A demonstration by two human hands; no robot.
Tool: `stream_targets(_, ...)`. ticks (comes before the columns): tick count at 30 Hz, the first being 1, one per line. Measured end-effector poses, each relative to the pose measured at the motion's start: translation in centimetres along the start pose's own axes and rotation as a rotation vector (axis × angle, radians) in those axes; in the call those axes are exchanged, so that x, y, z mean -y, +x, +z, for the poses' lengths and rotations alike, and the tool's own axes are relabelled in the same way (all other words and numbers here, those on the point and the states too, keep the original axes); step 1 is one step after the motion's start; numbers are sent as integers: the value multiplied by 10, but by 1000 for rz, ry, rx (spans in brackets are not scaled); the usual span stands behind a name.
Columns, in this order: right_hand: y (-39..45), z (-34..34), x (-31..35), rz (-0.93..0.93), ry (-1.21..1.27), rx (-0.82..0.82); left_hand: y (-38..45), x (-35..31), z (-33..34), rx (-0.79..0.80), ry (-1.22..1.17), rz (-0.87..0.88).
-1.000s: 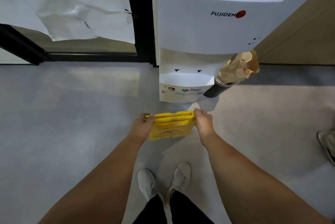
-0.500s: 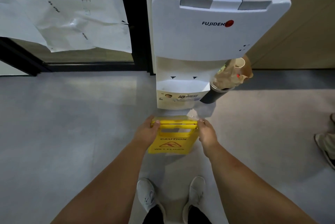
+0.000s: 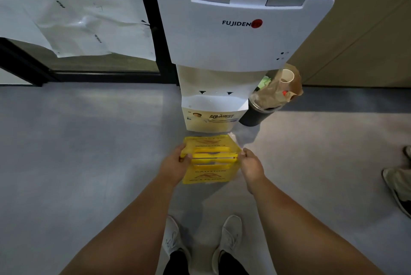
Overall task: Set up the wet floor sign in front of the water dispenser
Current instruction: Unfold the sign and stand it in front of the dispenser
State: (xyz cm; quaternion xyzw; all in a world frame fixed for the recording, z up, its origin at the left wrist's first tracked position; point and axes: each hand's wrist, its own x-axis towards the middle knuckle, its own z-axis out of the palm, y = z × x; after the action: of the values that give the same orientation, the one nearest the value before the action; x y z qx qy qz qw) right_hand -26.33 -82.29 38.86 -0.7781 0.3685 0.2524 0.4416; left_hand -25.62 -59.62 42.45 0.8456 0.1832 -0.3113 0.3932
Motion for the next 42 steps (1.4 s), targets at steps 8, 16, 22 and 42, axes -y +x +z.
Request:
stream_targets(8,-2,3,-21,-30,-91,53,-2,8,3,33,49,-5)
stream_targets(16,-2,4,-25,-29,-145,30,1,9,12,55,95,-27)
stream_targets(22,-8,6,-25,12,-94,127,4,11,15,70,171,-84)
stream_targets(42,-8,6,-26,-81,-282,9,8,8,28,69,254,-119)
